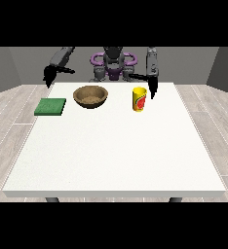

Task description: Pick the cup and pour the ball into the bowl, then pick the bowl and place it on the pad

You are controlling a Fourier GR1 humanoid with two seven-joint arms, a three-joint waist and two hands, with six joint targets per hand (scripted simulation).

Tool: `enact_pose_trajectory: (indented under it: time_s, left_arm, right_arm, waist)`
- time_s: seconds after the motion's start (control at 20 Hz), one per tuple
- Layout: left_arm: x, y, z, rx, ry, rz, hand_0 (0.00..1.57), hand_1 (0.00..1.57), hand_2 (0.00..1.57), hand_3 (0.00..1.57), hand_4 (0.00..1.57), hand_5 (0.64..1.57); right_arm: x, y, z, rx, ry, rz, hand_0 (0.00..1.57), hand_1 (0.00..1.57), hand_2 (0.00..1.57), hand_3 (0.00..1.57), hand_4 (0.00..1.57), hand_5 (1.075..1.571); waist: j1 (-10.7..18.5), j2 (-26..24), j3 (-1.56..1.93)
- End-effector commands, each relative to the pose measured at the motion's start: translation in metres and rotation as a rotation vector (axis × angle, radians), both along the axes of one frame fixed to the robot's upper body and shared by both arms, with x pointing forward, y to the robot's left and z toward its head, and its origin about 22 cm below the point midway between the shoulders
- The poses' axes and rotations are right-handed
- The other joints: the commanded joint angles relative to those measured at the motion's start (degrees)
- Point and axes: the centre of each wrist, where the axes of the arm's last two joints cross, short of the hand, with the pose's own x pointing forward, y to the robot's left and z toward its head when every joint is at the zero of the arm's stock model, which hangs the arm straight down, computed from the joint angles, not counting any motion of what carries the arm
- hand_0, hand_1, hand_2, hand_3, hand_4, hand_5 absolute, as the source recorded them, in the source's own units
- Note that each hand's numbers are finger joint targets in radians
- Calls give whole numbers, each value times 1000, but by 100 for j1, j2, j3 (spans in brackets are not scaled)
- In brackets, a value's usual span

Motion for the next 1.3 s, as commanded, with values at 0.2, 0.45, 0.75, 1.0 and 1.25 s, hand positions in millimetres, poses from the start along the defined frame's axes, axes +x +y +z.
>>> enact_pose_trajectory:
  time_s: [0.2,0.45,0.75,1.0,1.25]
  left_arm:
    - [7,-6,-37,-14,-3,26,0,0,0,0,0,1254]
    - [39,20,-8,-77,-95,56,659,659,914,286,0,1425]
    - [28,25,-22,338,-118,259,1312,1312,1571,1571,833,1511]
    - [33,-13,-30,362,-94,291,1351,1351,1571,1571,881,1502]
    - [30,-38,-22,521,-47,249,1348,1348,1571,1571,989,1532]
  right_arm:
    - [4,-29,11,5,-14,42,0,0,0,0,0,1558]
    - [18,-39,33,14,-117,40,0,0,0,0,0,1558]
    - [18,-43,32,11,-130,41,0,0,0,0,0,1556]
    - [21,-66,50,-11,-124,26,0,0,0,0,0,1556]
    - [-3,-93,-4,10,78,-57,0,0,0,0,0,1556]
  waist:
    - [-222,147,-2]
    - [-287,699,-2]
    - [-535,879,1]
    - [-638,732,0]
    - [-61,-418,16]
